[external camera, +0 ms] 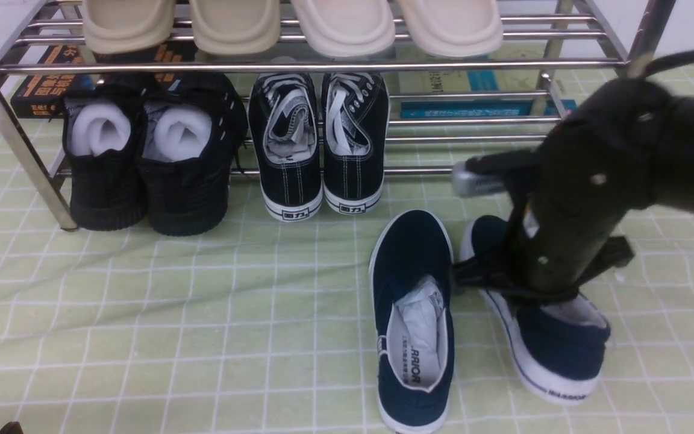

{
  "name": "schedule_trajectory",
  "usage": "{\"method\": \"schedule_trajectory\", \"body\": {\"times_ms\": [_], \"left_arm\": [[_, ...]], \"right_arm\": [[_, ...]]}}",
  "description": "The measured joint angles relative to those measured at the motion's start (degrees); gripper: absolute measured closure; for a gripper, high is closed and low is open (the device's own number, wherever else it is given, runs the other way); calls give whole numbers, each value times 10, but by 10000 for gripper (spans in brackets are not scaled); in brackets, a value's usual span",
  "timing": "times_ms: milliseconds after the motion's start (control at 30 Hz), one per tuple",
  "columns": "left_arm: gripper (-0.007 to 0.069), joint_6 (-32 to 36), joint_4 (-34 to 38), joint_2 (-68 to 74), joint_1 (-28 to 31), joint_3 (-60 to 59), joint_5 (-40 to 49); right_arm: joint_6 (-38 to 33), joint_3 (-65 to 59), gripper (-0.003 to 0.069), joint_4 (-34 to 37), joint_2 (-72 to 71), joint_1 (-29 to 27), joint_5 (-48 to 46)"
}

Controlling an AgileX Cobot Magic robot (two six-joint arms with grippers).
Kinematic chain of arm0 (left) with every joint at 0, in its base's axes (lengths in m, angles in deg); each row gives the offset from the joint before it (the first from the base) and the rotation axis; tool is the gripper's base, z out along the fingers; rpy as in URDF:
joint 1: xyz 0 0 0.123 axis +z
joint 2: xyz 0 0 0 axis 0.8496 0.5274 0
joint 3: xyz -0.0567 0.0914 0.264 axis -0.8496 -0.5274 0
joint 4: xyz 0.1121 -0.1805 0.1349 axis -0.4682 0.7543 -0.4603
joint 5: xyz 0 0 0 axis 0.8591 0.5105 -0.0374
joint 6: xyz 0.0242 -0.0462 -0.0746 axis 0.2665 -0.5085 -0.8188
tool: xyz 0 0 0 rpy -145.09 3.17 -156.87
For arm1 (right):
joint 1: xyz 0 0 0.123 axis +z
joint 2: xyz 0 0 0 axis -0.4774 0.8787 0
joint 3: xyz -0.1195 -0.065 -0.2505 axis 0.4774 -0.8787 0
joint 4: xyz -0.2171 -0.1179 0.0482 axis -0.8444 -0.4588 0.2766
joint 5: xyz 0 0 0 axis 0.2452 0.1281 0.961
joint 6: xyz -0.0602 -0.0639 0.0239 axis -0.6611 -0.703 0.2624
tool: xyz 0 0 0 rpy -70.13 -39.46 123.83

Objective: Take the shoes off the shelf with your hand from the green coffee tablecloth.

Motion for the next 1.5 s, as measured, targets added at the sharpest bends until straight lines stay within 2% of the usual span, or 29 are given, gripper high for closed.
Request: {"method": "schedule_trajectory", "body": {"times_ms": [267,400,700,833,967,1167,1267,1300,1500], "left_arm": [[383,0,0,0,0,0,0],[383,0,0,0,0,0,0],[383,0,0,0,0,0,0],[383,0,0,0,0,0,0],[383,0,0,0,0,0,0],[383,0,0,0,0,0,0],[383,0,0,0,0,0,0],[383,0,0,0,0,0,0],[383,0,0,0,0,0,0]], "right_arm": [[8,0,589,18,19,44,-2],[31,0,556,21,19,71,-2],[35,0,284,29,18,82,-25],[-15,16,243,34,4,82,-102],[-76,34,253,32,-25,82,-130],[-165,34,326,50,-116,82,-141],[-196,34,408,60,-195,82,-144],[-198,34,413,61,-199,82,-145],[-204,3,582,61,-359,82,-153]]}}
